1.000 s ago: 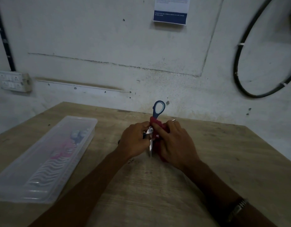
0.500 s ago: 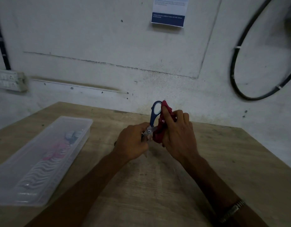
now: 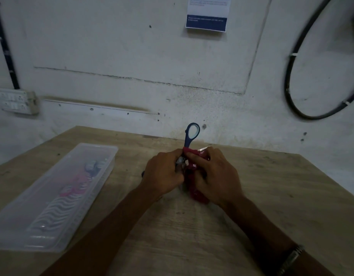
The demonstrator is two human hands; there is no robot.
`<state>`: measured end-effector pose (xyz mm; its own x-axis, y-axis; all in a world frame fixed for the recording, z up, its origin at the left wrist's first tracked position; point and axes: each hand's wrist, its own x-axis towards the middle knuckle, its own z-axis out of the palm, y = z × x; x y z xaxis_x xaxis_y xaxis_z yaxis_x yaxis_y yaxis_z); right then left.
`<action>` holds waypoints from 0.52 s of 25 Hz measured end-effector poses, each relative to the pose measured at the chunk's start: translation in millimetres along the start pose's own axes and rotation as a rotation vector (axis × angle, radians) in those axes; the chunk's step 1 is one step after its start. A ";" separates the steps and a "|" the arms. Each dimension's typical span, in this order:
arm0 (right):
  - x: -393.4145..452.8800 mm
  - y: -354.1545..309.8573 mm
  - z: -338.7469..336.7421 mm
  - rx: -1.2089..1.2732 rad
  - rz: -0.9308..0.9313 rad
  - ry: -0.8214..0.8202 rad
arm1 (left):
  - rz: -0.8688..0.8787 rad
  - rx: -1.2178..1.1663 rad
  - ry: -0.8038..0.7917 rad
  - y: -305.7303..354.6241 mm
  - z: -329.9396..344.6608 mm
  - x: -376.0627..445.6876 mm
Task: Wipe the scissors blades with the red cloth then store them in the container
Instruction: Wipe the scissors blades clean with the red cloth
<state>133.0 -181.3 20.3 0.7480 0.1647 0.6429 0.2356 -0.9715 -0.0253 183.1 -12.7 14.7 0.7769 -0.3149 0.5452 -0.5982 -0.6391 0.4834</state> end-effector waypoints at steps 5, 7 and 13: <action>0.4 -1.6 -21.6 0.061 -0.024 0.361 | 0.065 0.360 0.183 1.6 -10.7 4.2; 0.4 -10.0 -17.9 0.040 -0.056 0.252 | 0.063 0.459 0.210 -0.5 -14.2 3.2; 2.2 -5.4 -6.2 -0.084 -0.007 0.123 | -0.061 0.502 0.166 6.8 -6.7 3.1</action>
<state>129.5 -176.7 26.6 0.6637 0.1549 0.7318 0.1841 -0.9821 0.0408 180.1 -13.2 24.2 0.7417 -0.1776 0.6468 -0.3540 -0.9227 0.1525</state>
